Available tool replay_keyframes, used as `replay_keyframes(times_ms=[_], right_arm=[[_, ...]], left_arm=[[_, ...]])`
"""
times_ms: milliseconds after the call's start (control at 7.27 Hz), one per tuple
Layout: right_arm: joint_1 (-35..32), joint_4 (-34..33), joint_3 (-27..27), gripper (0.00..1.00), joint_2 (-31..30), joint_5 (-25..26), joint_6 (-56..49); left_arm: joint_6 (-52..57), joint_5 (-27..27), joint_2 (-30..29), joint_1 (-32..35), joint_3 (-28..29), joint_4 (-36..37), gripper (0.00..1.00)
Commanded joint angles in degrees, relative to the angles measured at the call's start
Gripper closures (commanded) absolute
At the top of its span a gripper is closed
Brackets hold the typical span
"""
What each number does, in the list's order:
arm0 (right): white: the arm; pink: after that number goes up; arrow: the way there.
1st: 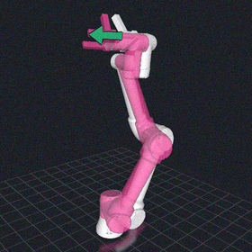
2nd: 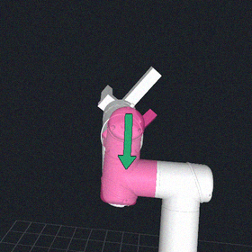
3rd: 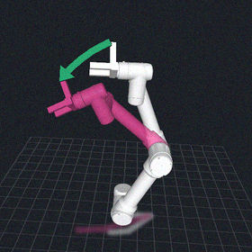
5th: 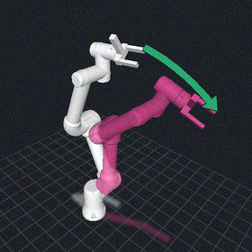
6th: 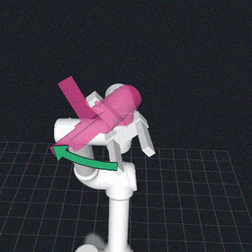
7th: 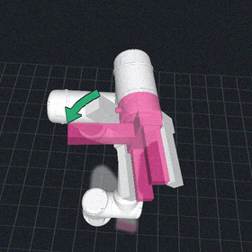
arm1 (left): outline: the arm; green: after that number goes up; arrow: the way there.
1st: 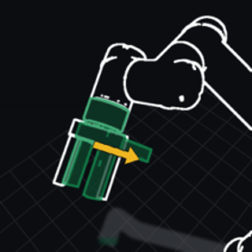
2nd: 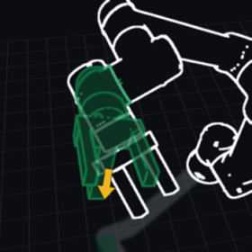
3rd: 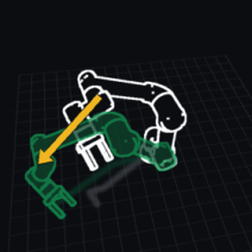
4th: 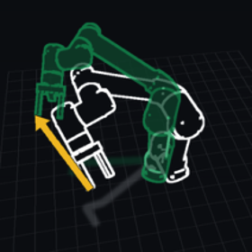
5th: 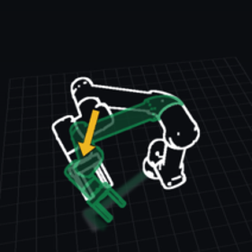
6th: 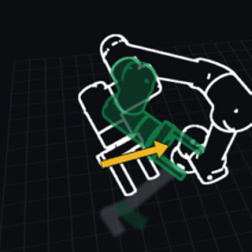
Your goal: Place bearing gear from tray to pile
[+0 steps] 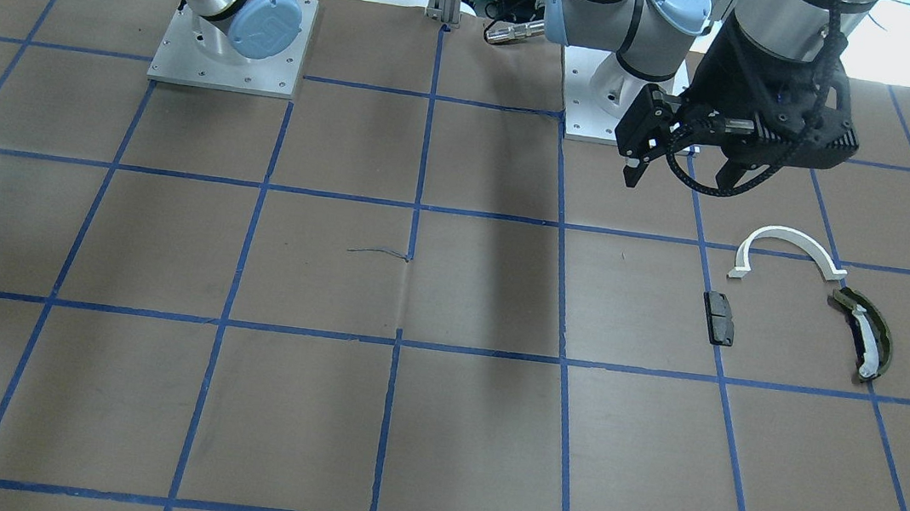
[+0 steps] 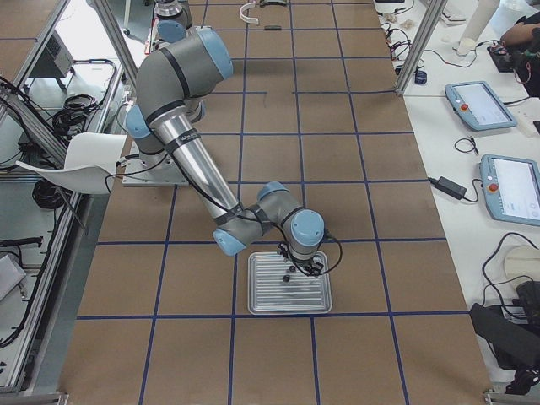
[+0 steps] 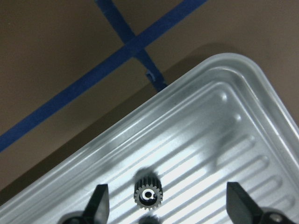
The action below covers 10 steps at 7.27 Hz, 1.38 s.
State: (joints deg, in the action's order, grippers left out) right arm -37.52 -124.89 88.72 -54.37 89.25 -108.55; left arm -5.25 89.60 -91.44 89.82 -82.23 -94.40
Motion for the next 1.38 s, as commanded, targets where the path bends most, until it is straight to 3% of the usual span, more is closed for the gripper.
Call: replay_keyframes(times_ms=[0,275,550,825,962,1238], right_arm=[[0.17,-0.27,0.05,0.38,0.84,0.22,-0.87],[0.25,-0.27,0.14,0.63,0.76,0.57,-1.05],[0.25,0.7,0.06,1.0,-0.21,1.1,-0.17],[-0.44,5.41,0.41,1.0,-5.89,0.31,6.11],[-2.89,12.23,0.41,1.0,-11.06,-0.56,13.91],[-14.19,20.44,0.41,1.0,-18.9,-1.19,30.94]], left_arm=[[0.06,-0.04,0.12,0.0,0.06,0.0,0.0],[0.06,-0.04,-0.05,0.0,0.06,0.0,0.0],[0.06,-0.04,-0.05,0.0,0.06,0.0,0.0],[0.24,-0.04,-0.05,-0.17,0.15,0.09,0.0],[0.15,-0.04,-0.05,-0.09,0.15,0.09,0.0],[0.15,-0.04,0.12,-0.09,-0.12,0.0,0.0]])
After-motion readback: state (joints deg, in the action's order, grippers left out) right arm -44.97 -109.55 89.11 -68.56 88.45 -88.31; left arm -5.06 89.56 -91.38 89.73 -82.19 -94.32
